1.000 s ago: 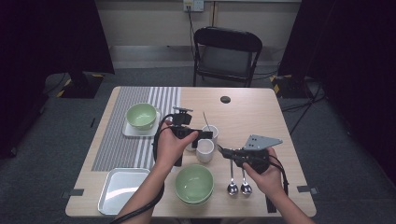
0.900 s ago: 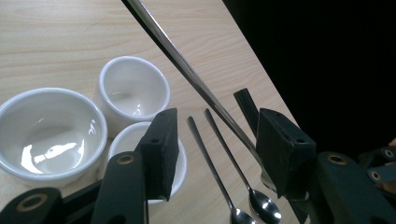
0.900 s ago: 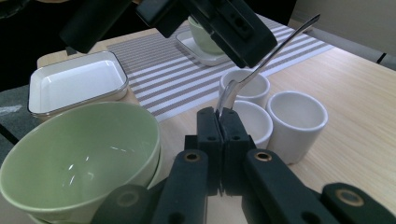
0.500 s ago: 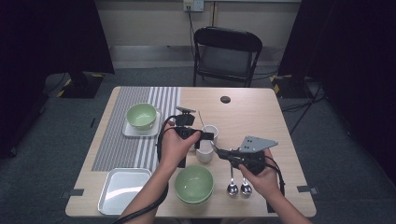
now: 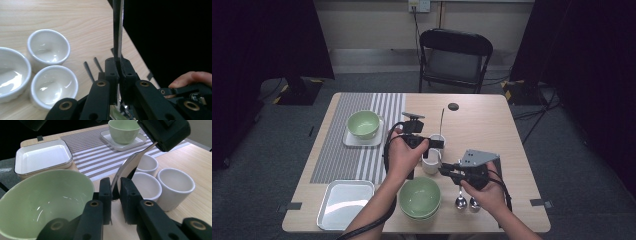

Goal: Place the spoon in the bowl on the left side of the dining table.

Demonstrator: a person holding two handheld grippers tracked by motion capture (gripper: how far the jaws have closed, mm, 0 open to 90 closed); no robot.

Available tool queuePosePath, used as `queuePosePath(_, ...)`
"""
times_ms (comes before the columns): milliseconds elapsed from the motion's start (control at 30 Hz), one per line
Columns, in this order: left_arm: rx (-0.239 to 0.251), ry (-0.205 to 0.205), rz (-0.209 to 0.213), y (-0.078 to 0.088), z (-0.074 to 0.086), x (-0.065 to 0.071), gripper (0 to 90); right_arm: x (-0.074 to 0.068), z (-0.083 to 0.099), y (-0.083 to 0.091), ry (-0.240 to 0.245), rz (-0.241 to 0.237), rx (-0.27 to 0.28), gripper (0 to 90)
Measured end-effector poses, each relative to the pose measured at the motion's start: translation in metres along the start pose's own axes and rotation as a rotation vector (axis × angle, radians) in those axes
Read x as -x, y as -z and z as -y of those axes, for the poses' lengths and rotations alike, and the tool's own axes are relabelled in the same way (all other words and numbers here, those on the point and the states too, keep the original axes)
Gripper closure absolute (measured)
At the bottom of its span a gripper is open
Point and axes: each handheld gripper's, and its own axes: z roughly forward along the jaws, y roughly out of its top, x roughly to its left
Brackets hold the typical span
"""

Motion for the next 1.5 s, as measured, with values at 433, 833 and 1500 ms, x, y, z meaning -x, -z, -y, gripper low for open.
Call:
queuePosePath(433, 0.026, -0.033, -0.016, 0.008, -0.001, -0.007, 90.0, 0.014, 0.006, 0.01, -0.095, 0.083, 0.048, 35.2)
queuePosePath(833, 0.052, -0.06, -0.05, 0.011, -0.001, -0.011, 90.0, 0.017, 0.009, 0.01, -0.1, 0.106, 0.035, 29.3)
queuePosePath(1500, 0.106, -0.015, -0.155, 0.049, -0.004, -0.05, 90.0, 0.033, 0.037, 0.029, -0.161, 0.187, 0.008, 25.8)
